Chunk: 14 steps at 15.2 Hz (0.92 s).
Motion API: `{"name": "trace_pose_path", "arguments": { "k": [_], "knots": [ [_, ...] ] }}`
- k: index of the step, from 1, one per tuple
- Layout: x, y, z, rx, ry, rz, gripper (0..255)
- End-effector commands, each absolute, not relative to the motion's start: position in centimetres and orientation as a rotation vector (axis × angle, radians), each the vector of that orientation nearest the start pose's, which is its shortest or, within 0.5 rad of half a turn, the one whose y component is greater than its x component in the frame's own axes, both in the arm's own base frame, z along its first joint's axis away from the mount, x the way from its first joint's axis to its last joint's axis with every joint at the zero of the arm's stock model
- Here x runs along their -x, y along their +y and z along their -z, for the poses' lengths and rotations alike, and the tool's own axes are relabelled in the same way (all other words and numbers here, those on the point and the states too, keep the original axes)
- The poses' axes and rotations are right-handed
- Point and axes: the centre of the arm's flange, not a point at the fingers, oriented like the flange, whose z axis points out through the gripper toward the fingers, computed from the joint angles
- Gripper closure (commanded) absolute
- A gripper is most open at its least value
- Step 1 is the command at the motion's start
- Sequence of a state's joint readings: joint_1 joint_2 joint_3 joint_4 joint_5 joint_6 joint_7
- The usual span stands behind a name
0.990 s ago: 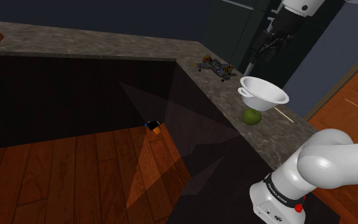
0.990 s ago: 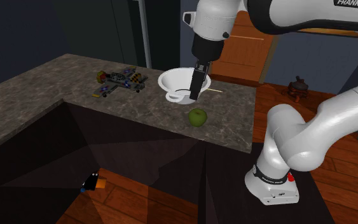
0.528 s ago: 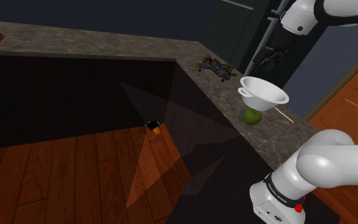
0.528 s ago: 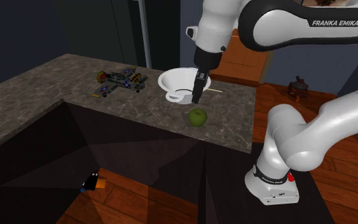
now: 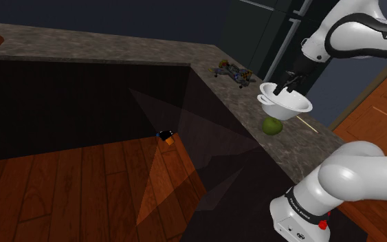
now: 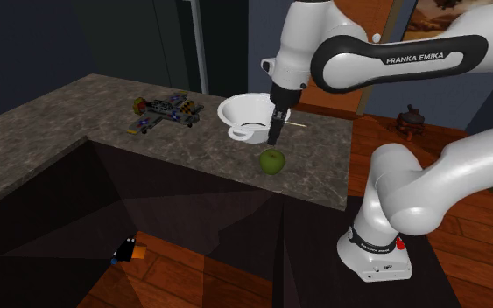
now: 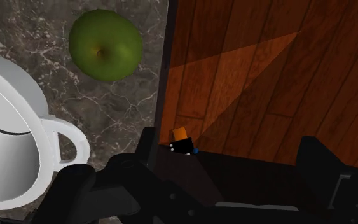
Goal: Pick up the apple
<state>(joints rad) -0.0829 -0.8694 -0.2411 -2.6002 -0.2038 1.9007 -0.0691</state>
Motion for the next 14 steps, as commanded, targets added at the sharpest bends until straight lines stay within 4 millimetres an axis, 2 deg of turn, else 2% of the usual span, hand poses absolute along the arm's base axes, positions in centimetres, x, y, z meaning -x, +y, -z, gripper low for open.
{"name": "trace_pose_path", "arguments": {
  "k": [1, 14],
  "knots": [
    [-28.7, -14.0, -50.1, 3.165, 0.209, 0.250, 0],
    [-27.5, -26.3, -38.3, 3.169, 0.199, 0.259, 0]
  ]
}}
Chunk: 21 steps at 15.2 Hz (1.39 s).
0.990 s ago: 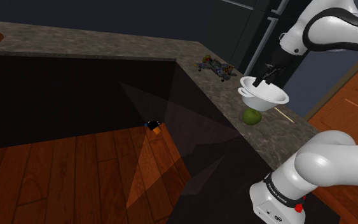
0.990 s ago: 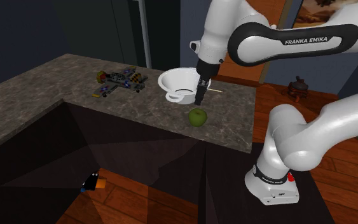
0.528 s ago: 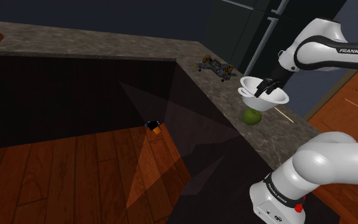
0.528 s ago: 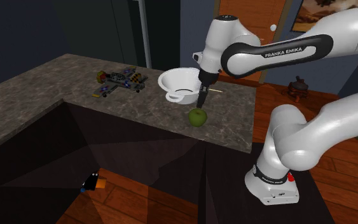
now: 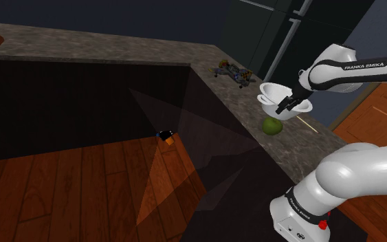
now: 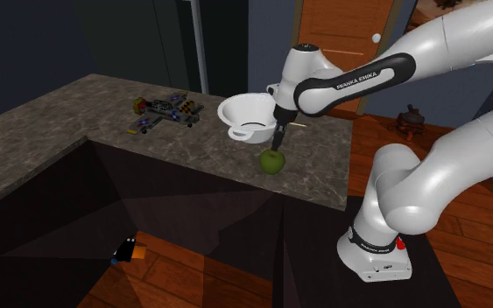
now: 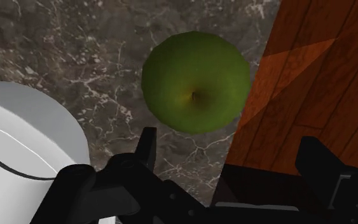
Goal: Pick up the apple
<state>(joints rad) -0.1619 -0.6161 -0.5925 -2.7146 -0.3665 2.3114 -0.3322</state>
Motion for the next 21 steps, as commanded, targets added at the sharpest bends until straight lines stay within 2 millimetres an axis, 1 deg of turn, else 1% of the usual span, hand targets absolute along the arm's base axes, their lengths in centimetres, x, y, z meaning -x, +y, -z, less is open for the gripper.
{"name": "trace_pose_path", "arguments": {
  "k": [1, 8, 10, 11, 19, 20, 21],
  "knots": [
    [-27.4, -27.2, -37.5, 3.169, 0.198, 0.259, 0],
    [-27.4, -27.2, -33.8, 3.169, 0.198, 0.259, 0],
    [-27.4, -27.2, -33.5, 3.169, 0.198, 0.259, 0],
    [-27.4, -27.2, -33.5, 3.169, 0.198, 0.259, 255],
    [-27.4, -27.2, -33.5, 3.169, 0.198, 0.259, 255],
    [-27.4, -27.2, -33.5, 3.169, 0.198, 0.259, 255],
    [-27.4, -27.2, -34.1, 3.169, 0.198, 0.259, 255]
  ]
}}
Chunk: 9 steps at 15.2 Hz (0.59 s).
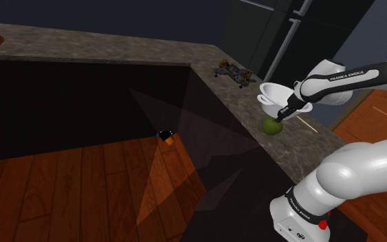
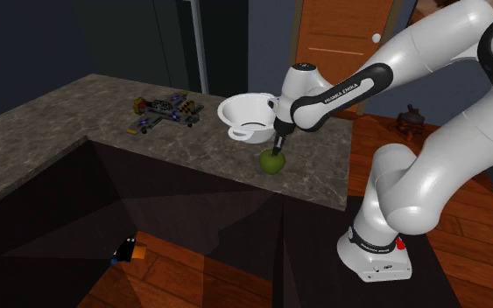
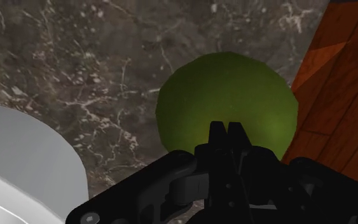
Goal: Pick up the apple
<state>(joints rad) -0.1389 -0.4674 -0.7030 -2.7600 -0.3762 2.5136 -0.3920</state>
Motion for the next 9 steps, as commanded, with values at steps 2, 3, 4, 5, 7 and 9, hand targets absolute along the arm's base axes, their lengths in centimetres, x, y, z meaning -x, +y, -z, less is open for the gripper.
{"name": "trace_pose_path", "arguments": {
  "k": [2, 3, 4, 5, 7, 9],
  "knots": [
    [-27.4, -27.2, -35.1, 3.169, 0.198, 0.259, 255],
    [-27.4, -27.2, -35.6, 3.169, 0.198, 0.259, 255],
    [-27.4, -27.2, -36.2, 3.169, 0.198, 0.259, 255],
    [-27.4, -27.2, -36.7, 3.169, 0.198, 0.259, 255],
    [-27.4, -27.2, -37.7, 3.169, 0.198, 0.259, 255],
    [-27.4, -27.2, -38.8, 3.169, 0.198, 0.259, 255]
  ]
}}
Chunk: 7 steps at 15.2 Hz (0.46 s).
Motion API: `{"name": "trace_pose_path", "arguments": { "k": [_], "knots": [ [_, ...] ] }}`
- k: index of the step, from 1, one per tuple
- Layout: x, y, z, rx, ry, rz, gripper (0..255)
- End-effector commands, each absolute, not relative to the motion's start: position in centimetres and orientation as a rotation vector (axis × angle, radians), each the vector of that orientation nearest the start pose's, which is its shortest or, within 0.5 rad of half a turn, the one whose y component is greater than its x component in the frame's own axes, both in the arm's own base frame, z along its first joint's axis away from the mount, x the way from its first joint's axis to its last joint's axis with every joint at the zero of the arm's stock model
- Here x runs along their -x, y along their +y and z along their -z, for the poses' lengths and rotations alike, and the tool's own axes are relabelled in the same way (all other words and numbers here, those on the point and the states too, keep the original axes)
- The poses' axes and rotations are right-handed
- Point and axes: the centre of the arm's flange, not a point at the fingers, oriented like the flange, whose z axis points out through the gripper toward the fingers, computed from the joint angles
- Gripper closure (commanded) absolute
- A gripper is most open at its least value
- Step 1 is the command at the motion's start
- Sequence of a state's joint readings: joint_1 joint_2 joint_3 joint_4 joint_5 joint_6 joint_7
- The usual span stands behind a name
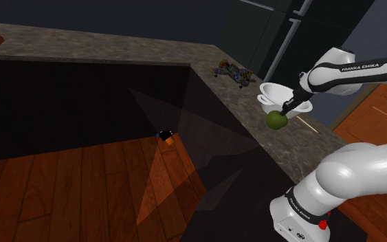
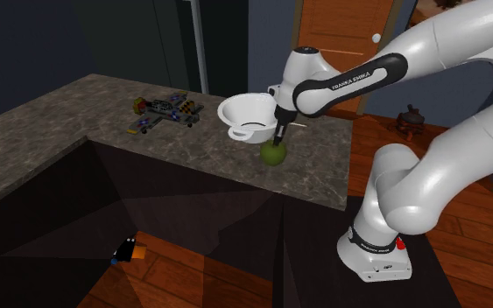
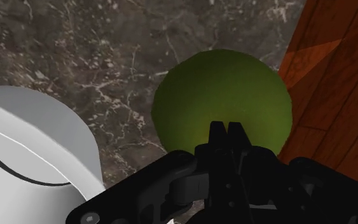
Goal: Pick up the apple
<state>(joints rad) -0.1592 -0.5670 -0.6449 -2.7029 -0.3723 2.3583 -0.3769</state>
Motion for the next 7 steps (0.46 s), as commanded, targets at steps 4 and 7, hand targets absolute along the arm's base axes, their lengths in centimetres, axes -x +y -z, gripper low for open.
{"name": "trace_pose_path", "arguments": {
  "k": [4, 7],
  "knots": [
    [-27.4, -27.2, -40.9, 3.169, 0.198, 0.259, 255],
    [-27.4, -27.2, -41.5, 3.169, 0.198, 0.260, 255]
  ]
}}
